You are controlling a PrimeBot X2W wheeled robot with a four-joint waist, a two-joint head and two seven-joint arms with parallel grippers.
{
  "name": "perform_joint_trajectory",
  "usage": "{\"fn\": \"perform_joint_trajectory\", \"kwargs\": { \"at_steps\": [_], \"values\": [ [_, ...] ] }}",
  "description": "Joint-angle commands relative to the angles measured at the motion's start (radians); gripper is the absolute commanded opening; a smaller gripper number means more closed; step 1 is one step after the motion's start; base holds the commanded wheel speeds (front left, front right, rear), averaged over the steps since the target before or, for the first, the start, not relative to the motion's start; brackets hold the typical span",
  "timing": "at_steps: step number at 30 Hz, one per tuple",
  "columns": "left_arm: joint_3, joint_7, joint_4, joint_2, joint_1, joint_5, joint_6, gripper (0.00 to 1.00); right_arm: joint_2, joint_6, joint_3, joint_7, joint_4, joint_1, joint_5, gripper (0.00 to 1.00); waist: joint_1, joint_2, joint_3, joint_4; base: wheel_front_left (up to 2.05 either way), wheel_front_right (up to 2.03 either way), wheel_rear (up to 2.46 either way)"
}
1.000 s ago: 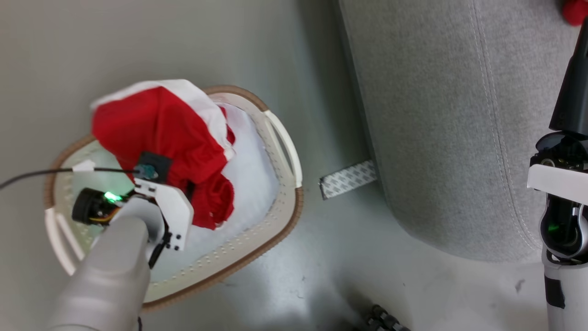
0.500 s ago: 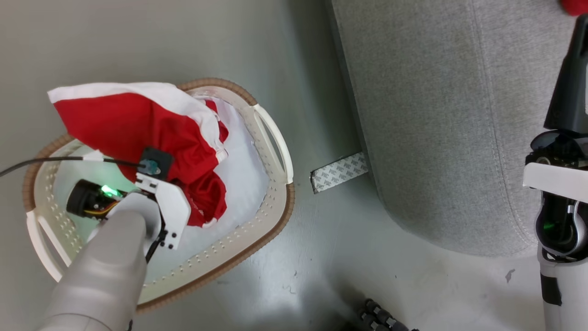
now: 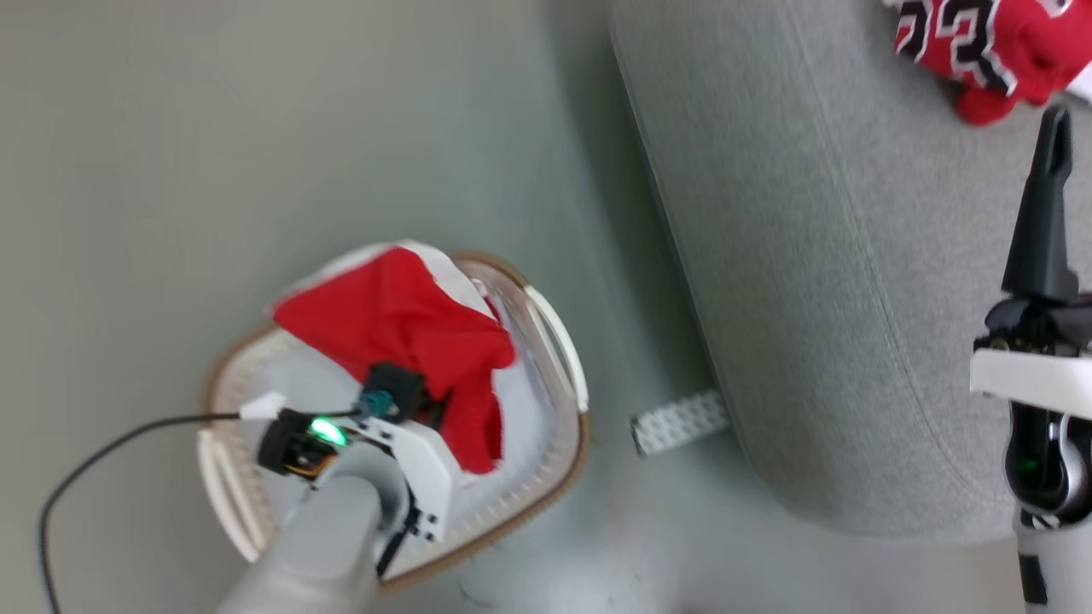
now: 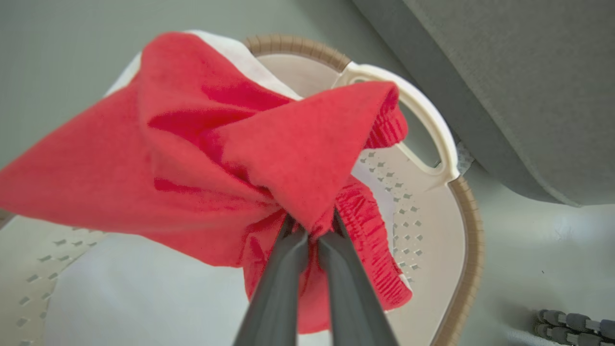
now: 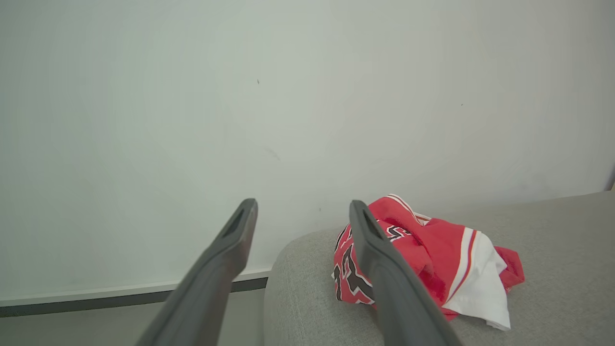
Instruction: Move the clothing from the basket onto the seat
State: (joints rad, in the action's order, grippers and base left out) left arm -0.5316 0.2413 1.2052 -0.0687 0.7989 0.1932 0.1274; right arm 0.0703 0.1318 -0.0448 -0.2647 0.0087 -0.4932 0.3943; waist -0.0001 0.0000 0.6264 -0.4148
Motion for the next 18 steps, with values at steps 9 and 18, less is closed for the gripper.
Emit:
{"fn": "perform_joint_trajectory", "kwargs": {
  "at_steps": [9, 18],
  "values": [
    [-0.104, 0.023, -0.255, 0.017, -0.124, 0.162, 0.003, 0.0, 0.077, -0.002, -0.007, 0.001, 0.057, 0.145, -0.001, 1.0, 0.0001, 0.0, -0.384, 0.19, 0.0, 0.0, 0.0],
    [-0.113, 0.023, -0.46, -0.002, -0.138, 0.251, 0.003, 0.0, 0.085, -0.002, 0.05, 0.001, 0.126, 0.293, 0.029, 1.0, 0.0001, 0.0, -0.56, 0.271, 0.0, 0.0, 0.0]
  ]
}}
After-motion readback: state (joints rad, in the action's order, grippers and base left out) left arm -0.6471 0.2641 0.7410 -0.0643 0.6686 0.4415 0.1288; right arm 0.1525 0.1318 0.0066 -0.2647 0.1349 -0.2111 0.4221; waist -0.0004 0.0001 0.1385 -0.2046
